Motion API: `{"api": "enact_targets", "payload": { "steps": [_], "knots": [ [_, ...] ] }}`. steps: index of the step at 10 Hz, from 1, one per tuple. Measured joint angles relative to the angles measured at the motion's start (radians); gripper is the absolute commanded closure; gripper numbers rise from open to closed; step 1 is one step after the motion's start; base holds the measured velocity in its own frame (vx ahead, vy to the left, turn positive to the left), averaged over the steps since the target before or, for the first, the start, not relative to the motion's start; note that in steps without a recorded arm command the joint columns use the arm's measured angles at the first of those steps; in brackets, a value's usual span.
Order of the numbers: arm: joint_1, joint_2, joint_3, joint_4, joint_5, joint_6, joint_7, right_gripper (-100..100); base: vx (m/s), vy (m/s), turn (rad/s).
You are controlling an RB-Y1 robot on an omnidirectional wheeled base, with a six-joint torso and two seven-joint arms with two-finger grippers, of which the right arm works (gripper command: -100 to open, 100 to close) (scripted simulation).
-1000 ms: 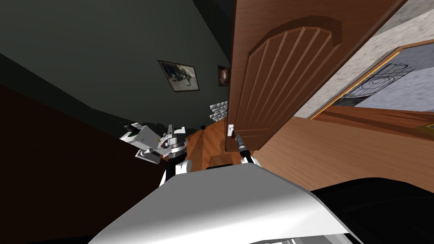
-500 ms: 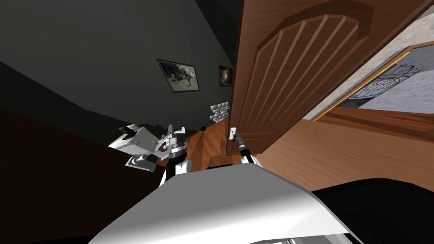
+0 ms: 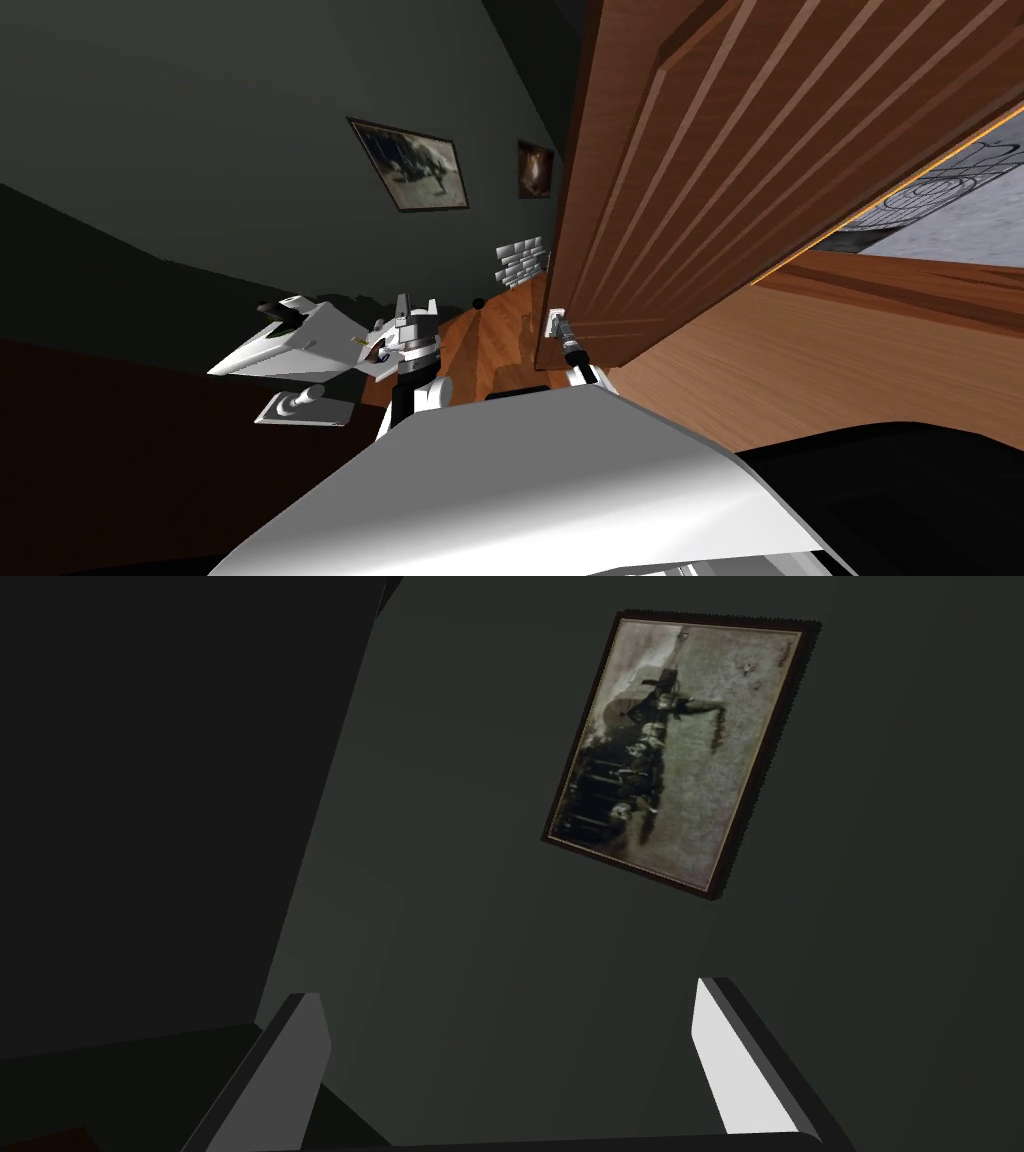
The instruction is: Push the door open
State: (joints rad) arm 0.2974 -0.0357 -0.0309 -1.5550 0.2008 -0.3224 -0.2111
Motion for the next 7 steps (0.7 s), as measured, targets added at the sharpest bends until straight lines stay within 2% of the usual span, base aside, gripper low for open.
{"api": "enact_targets", "payload": {
  "steps": [3, 7],
  "knots": [
    [0.007, 0.0, 0.002, 0.006, 0.001, 0.005, 0.001, 100, -0.017, 0.002, -0.004],
    [0.015, -0.002, -0.016, 0.012, -0.004, 0.011, 0.001, 100, 0.151, 0.057, -0.057]
  ]
}}
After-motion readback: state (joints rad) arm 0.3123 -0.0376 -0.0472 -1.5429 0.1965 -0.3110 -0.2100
